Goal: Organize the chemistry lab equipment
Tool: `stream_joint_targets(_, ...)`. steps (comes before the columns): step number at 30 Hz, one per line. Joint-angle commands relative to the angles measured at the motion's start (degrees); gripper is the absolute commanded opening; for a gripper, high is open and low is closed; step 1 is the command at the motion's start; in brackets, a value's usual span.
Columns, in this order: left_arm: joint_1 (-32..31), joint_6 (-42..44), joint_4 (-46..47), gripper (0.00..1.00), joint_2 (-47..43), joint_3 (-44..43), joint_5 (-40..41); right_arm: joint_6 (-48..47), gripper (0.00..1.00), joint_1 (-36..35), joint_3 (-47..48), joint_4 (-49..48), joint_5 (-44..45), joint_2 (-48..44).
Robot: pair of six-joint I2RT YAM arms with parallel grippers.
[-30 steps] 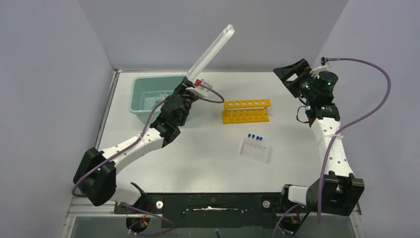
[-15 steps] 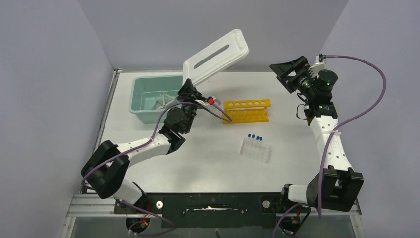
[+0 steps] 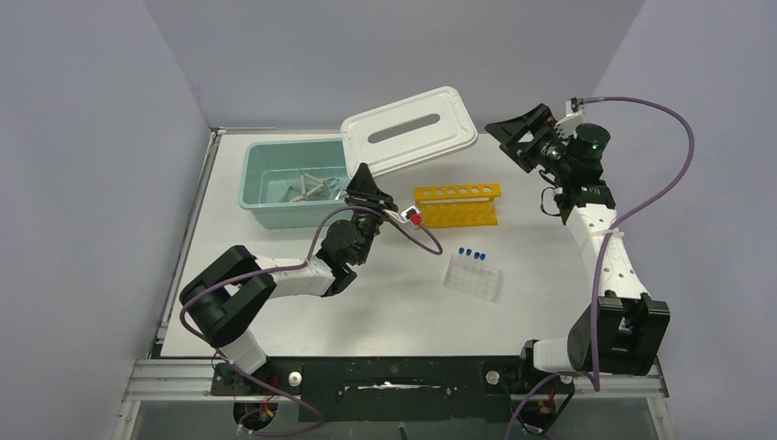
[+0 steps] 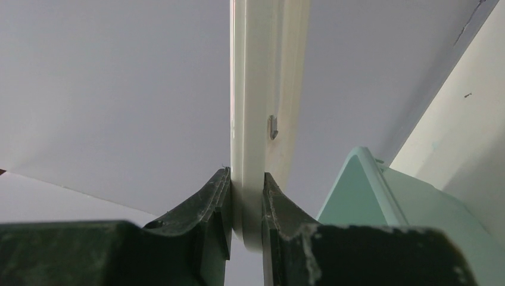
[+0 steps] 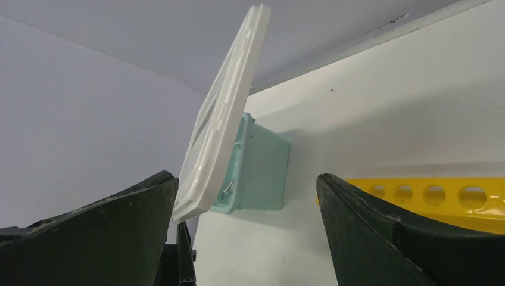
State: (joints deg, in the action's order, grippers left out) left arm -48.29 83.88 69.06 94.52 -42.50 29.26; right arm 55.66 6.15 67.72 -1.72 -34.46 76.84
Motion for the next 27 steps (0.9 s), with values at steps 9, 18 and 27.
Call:
stream_joint_targets(9, -1.7, 3.87, 13.74, 0.0, 2.97, -1.35, 1.67, -1.8, 0.86, -5.25, 3.37, -2.88, -3.24, 4.55)
stream_joint_targets(18, -3.08, 3.96, 15.89, 0.0, 5.51, -1.78, 1.77, -0.64, 0.8, -6.2, 3.36, -4.96, -4.52, 7.34)
stream_joint_targets(27, -3.65, 5.24, 17.75, 0.0, 7.44, -3.05, 2.74, -0.46, 0.69, -7.2, 3.73, -5.45, -4.31, 8.27)
